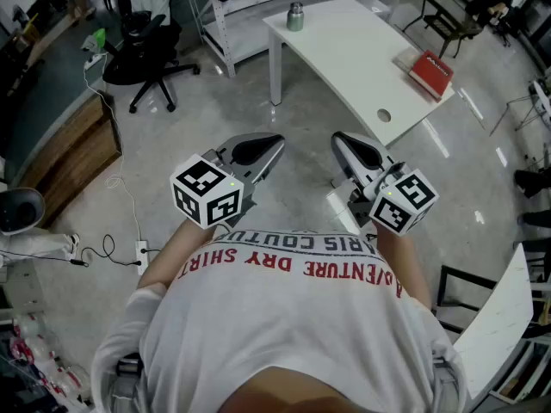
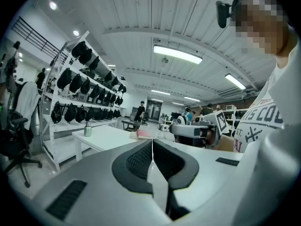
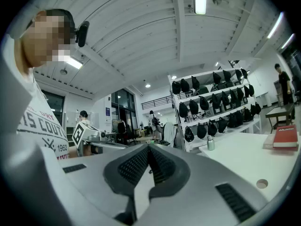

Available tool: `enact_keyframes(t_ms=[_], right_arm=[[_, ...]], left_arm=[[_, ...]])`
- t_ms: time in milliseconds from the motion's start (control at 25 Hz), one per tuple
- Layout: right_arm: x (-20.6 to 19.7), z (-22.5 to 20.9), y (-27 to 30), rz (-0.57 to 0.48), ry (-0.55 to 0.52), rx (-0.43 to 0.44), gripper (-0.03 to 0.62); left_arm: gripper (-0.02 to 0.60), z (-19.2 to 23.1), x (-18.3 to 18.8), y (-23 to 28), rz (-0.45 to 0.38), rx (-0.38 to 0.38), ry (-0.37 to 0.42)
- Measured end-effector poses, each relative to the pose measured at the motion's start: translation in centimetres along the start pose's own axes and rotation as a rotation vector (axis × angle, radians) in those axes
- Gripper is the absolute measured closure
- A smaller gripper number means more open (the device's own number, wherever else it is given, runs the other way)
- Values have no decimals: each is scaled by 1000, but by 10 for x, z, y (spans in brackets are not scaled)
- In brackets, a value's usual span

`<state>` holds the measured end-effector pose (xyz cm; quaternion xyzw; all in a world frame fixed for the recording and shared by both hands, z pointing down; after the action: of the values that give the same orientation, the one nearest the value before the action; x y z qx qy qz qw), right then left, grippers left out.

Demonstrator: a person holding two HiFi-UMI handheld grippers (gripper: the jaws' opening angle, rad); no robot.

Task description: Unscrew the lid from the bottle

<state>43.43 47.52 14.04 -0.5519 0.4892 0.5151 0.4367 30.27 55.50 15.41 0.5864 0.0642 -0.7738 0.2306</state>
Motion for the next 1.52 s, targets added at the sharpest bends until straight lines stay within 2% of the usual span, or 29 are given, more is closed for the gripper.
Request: enact_keyframes(t_ms=[240, 400, 440, 520, 640, 680, 760, 1000, 1280, 1520], right_arm=[[-1, -3, 10, -10, 50, 7, 569], [-11, -12, 25, 22, 18, -77, 558], [-13, -11, 29, 35, 7, -91, 521], [-14, -9, 38, 58, -12, -107, 389], [-14, -4, 50, 75, -52, -137, 321], [-14, -3, 53, 77, -65, -144, 310], [-14, -5, 59, 79, -80, -159, 296], [-21, -10, 70, 96, -80, -181, 270], [-31, -50, 100, 91, -73, -184, 260], [-36, -115, 143, 95, -40, -182, 260]], left_arm=[[552, 12, 6, -2, 4, -1, 15], [552, 31, 5, -7, 3, -3, 18], [552, 35, 4, -11, 5, -2, 25], [551, 45, 2, -18, 21, 2, 40], [543, 62, -3, -30, 41, 3, 45], [507, 67, -3, -33, 37, -4, 46], [378, 73, -3, -36, 30, -18, 53], [293, 85, -9, -39, 21, -18, 53], [259, 123, -12, -11, 43, -6, 41], [253, 177, 4, 30, 64, 13, 30]])
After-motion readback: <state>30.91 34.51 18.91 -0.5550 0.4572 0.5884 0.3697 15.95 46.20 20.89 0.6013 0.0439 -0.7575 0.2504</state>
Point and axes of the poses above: the fingertips, and each gripper's own axes: y forward along the fingers, z to its left, x out of its top, the point moved 4 cm from there along -y, backward along the fingers, and after that the axes turned 6 degrees about -y, right-handed, at the moved point
